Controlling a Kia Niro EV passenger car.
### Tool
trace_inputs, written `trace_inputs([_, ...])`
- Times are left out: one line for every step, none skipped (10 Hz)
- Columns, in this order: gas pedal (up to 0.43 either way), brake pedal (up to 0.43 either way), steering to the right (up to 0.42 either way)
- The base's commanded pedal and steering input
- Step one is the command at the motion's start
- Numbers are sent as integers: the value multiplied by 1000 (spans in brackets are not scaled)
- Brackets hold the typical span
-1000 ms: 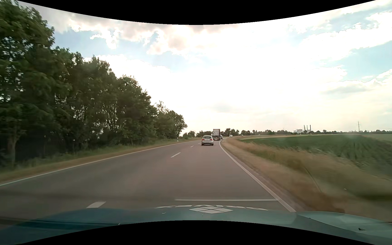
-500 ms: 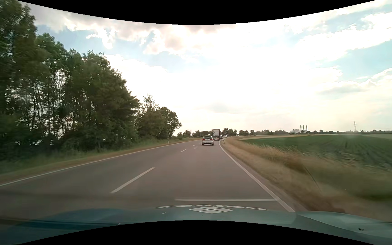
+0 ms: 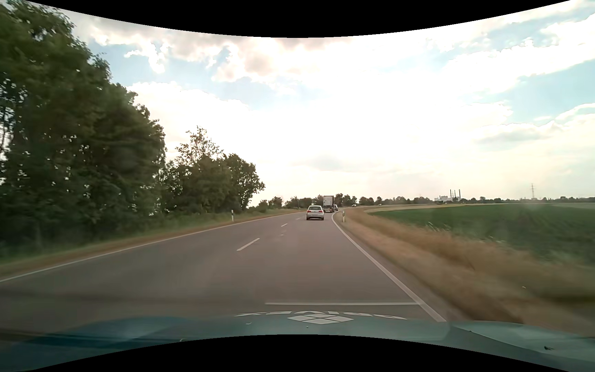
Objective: Follow the waypoints while adhering to traffic rules and regulations
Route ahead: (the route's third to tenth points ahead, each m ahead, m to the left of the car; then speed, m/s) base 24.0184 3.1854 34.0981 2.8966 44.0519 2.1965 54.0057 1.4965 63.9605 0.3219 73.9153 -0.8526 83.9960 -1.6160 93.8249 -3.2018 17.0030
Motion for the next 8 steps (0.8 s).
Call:
trace_inputs([220,0,7])
trace_inputs([220,0,7])
trace_inputs([220,0,7])
trace_inputs([220,0,7])
trace_inputs([220,0,7])
trace_inputs([220,0,7])
trace_inputs([220,0,7])
trace_inputs([220,0,7])
